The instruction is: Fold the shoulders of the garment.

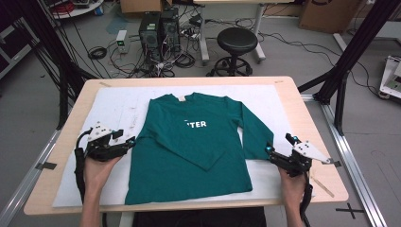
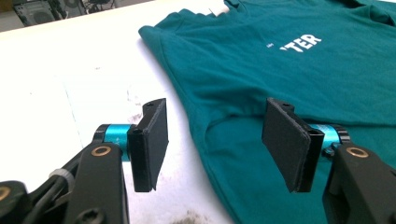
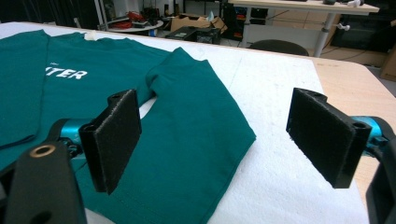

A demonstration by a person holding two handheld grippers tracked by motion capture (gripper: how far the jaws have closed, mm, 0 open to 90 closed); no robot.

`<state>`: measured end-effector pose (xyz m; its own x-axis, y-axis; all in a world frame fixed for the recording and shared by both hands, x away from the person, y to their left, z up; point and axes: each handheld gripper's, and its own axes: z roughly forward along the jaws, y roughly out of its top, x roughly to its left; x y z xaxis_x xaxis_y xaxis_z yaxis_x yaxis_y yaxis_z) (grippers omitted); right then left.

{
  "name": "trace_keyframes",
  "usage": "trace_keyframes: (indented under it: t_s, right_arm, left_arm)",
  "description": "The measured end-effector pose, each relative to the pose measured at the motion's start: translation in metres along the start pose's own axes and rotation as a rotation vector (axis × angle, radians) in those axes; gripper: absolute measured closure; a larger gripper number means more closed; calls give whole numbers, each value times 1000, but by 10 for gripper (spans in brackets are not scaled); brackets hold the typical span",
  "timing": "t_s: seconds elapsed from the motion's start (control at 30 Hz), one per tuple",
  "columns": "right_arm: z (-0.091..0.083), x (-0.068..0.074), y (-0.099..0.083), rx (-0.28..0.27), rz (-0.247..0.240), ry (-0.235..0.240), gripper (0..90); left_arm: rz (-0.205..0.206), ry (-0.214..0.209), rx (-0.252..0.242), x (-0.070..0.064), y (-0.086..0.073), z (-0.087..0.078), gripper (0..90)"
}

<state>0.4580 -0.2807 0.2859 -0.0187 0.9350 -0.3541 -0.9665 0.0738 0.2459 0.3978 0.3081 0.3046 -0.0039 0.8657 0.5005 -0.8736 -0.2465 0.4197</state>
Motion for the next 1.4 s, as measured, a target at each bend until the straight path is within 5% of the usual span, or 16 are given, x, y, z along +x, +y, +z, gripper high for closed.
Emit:
trace_keyframes:
  t_s: [0.17, 0.4, 0.73, 0.87, 1.03, 1.07, 1.1, 1.13, 1.27, 1.3, 1.37, 1.4]
  right_arm:
    - [0, -1, 0, -2, 9, 4, 178]
    - [0, -1, 0, -5, 16, 2, 178]
    - [1, -2, 0, 12, 26, -3, 178]
    - [2, -3, 1, 27, 36, -2, 191]
    - [4, -6, 4, 54, 51, 61, 231]
    - [5, -8, 8, 116, 8, 116, 287]
    - [5, -8, 8, 116, 8, 116, 287]
    - [6, -8, 15, 178, -33, 181, 298]
    - [9, -5, 22, 278, -77, 232, 299]
    - [12, -1, 24, 348, -135, 282, 363]
    - [14, 2, 24, 386, -170, 302, 388]
    - [18, 8, 24, 451, -230, 334, 419]
  left_arm:
    - [34, 3, -38, 2, -9, -5, 363]
    - [22, 14, -103, 6, -24, -14, 275]
    - [17, 33, -139, 8, -32, -18, 275]
    - [-26, 46, -192, 14, -40, -20, 275]
    - [-58, 43, -196, 18, -46, -20, 275]
    - [-50, 49, -188, 19, -46, -19, 275]
    - [-50, 49, -188, 19, -46, -19, 275]
    - [-50, 45, -184, 18, -47, -17, 275]
    - [-35, 42, -160, 17, -47, -14, 279]
    - [-37, 41, -155, 17, -47, -13, 279]
    - [-33, 34, -146, 17, -47, -12, 279]
    - [-35, 33, -146, 17, -47, -12, 278]
